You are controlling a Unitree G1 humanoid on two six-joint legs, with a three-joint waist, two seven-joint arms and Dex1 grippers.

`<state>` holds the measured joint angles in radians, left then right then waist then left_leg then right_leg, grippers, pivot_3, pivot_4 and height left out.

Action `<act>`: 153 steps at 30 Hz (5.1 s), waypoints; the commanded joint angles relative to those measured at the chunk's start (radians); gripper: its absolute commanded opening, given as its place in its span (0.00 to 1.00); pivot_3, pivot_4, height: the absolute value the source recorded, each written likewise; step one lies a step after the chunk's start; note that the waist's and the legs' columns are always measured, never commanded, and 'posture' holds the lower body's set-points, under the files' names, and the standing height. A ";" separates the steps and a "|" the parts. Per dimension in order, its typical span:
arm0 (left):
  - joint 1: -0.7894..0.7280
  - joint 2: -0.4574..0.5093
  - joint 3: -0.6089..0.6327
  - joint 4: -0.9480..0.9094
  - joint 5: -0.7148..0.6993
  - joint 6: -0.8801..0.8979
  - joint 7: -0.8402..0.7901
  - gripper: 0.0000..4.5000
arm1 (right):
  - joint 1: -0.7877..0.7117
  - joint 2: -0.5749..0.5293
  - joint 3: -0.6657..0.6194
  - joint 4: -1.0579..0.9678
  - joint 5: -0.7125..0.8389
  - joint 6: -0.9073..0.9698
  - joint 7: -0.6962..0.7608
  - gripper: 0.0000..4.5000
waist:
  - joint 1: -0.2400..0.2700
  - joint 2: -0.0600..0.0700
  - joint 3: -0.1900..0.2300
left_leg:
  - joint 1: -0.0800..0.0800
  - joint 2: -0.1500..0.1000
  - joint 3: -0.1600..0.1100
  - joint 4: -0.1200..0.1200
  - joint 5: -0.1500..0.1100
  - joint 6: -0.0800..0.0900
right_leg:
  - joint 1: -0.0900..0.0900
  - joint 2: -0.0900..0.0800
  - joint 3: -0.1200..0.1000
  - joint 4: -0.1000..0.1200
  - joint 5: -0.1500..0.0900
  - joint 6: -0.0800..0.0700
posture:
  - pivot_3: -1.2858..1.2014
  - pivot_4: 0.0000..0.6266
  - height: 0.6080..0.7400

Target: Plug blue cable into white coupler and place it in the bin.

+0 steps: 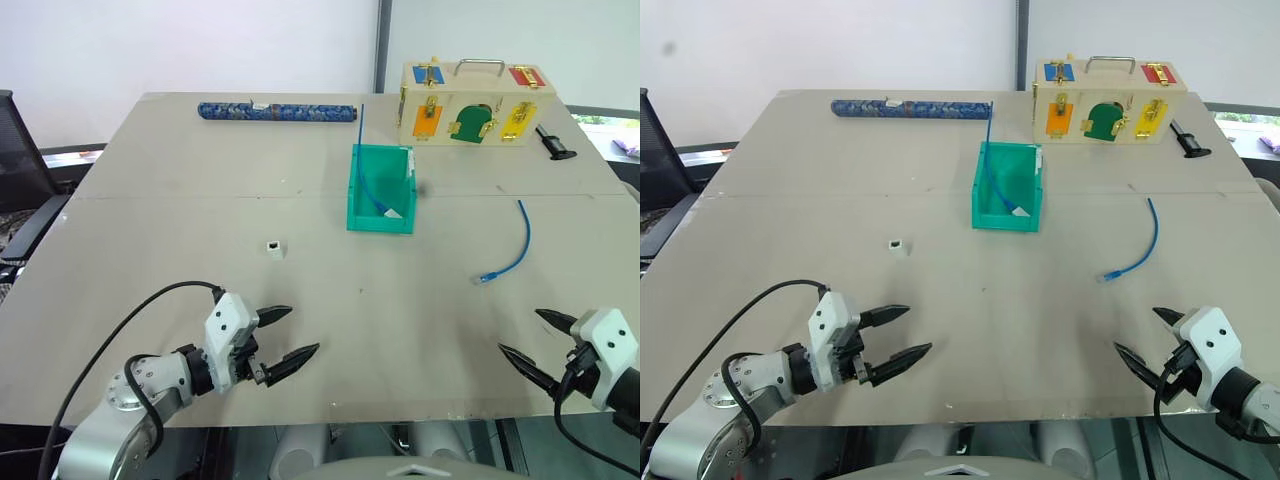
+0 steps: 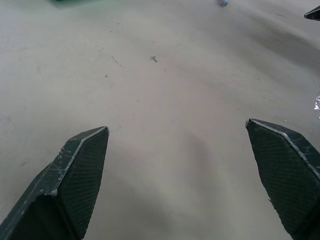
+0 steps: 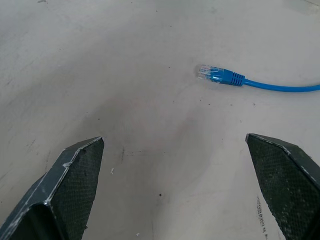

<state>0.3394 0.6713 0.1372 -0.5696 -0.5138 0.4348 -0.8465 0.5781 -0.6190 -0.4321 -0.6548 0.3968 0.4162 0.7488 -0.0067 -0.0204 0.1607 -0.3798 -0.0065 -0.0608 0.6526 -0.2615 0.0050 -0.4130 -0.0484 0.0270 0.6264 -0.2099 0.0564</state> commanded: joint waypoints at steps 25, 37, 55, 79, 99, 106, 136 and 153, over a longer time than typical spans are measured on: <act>-0.348 0.054 -0.075 -0.039 -0.136 0.057 -0.105 1.00 | -0.812 -0.404 0.538 0.639 -0.336 -0.279 0.341 0.66 | -0.007 0.001 0.003 | 0.000 -0.004 0.000 0.001 0.000 0.000 | 0.001 0.001 0.000 0.000 0.003 -0.004 | 0.52 0.24 1.00; -0.316 0.049 -0.071 -0.005 -0.111 -0.001 -0.113 1.00 | -1.069 -0.324 0.685 0.893 -0.431 -0.379 0.496 0.02 | -0.010 0.001 0.003 | 0.002 -0.004 0.001 0.002 0.000 0.001 | 0.002 0.001 0.001 0.000 0.004 -0.004 | 0.52 0.24 1.00; -0.250 0.041 -0.080 0.170 0.043 -0.180 -0.154 1.00 | -1.267 0.082 0.967 0.626 -0.535 0.055 0.400 0.17 | 0.000 0.002 0.004 | 0.000 -0.005 -0.002 0.001 0.000 0.000 | 0.000 0.000 -0.002 0.000 0.005 -0.004 | 0.52 0.24 1.00; -0.677 -0.129 -0.437 0.533 0.350 -0.181 -0.101 1.00 | -0.424 -0.078 0.210 -0.152 -0.066 0.116 0.168 0.99 | -0.008 0.003 0.005 | 0.000 -0.006 -0.003 0.002 0.000 0.001 | 0.002 0.000 -0.003 0.002 0.006 -0.001 | 0.52 0.24 1.00; -0.798 -0.273 -0.350 0.602 0.190 -0.419 -0.286 0.00 | -0.416 0.382 0.199 -0.250 0.363 0.640 -0.395 0.85 | -0.004 0.002 0.003 | -0.001 -0.003 -0.005 0.002 0.000 0.001 | 0.002 0.000 -0.004 0.001 0.006 -0.001 | 0.52 0.24 1.00; -0.833 -0.312 -0.301 0.575 0.233 -0.611 -0.224 0.00 | -0.703 0.613 0.173 -0.130 0.664 0.672 -0.683 0.79 | -0.008 0.004 0.002 | -0.001 -0.006 -0.005 0.002 0.000 0.001 | 0.001 0.000 -0.002 0.001 0.007 -0.001 | 0.52 0.24 1.00; -0.805 -0.290 -0.309 0.513 0.258 -0.645 -0.158 0.00 | -0.835 0.310 0.298 0.045 1.100 0.487 -0.936 0.02 | -0.010 0.004 0.002 | -0.001 -0.006 -0.005 0.001 0.000 0.001 | 0.001 0.001 -0.002 0.001 0.006 -0.001 | 0.52 0.24 1.00; -0.659 0.096 -0.004 0.595 0.030 -0.099 -0.209 0.99 | -0.820 0.238 0.335 0.097 1.099 0.424 -0.848 0.00 | -0.033 0.005 0.003 | -0.001 -0.004 -0.005 0.000 0.000 0.001 | 0.000 0.003 -0.002 0.001 0.006 -0.001 | 0.52 0.24 1.00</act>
<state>-0.3053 0.7458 0.0933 -0.0053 -0.4739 0.3426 -1.0310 -0.2403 -0.3774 -0.0966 -0.5412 1.4937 0.8609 -0.1264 -0.0400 -0.0157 0.1638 -0.3806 -0.0102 -0.0658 0.6527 -0.2615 0.0060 -0.4127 -0.0457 0.0246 0.6276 -0.2043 0.0555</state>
